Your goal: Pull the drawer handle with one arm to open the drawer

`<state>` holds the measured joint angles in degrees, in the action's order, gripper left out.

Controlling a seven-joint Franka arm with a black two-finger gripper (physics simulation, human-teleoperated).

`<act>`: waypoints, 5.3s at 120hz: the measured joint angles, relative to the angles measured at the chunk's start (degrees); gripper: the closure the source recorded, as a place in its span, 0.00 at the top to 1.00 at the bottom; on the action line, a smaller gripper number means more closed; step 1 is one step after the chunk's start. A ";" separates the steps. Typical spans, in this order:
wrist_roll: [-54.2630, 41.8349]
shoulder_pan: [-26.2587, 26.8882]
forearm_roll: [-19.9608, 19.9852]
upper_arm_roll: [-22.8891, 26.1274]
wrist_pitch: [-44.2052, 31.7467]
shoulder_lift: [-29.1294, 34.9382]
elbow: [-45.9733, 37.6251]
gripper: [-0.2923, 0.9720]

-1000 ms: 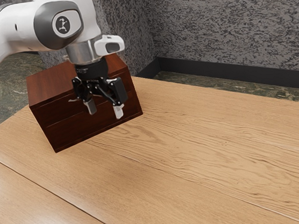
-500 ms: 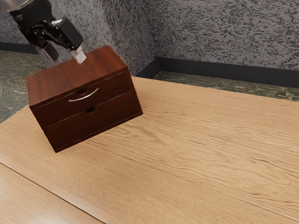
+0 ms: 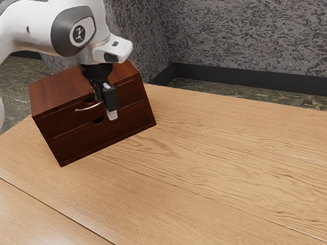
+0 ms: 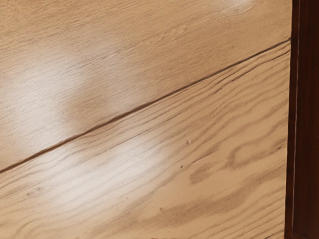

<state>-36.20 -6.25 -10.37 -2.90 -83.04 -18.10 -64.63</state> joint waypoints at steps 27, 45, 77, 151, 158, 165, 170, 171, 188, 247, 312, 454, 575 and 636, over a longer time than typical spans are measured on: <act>-9.07 -3.15 2.61 -0.49 -5.13 -2.46 -0.09 0.77; -13.75 -4.89 4.76 -0.62 -7.25 -3.42 -0.01 0.77; -19.71 -6.63 6.00 -0.78 -9.47 -5.20 0.00 0.77; -26.20 -9.52 6.04 -2.02 -10.77 -7.03 0.79 0.77; -26.56 -9.66 5.94 -2.11 -11.17 -7.40 0.85 0.76; -26.92 -9.66 5.86 -2.65 -11.62 -7.60 1.18 0.74; -27.15 -9.65 5.82 -2.81 -11.88 -7.65 1.47 0.72; -27.19 -9.62 5.81 -2.83 -11.92 -7.65 1.51 0.72; -27.85 -9.37 5.68 -2.94 -12.47 -7.69 1.94 0.64; -28.80 -9.04 2.80 -3.63 -14.78 -7.78 2.04 0.52; -26.80 -8.98 1.24 -3.78 -15.52 -8.84 1.51 0.52; -17.61 -8.16 2.28 -0.92 -12.65 -0.91 -8.83 0.53; -9.83 -8.17 0.62 5.50 -19.42 14.32 -29.86 0.52; -5.30 -9.11 -2.35 15.20 -20.96 32.12 -34.85 0.62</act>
<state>-41.50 -15.36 -12.72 12.29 -104.00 14.02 -99.47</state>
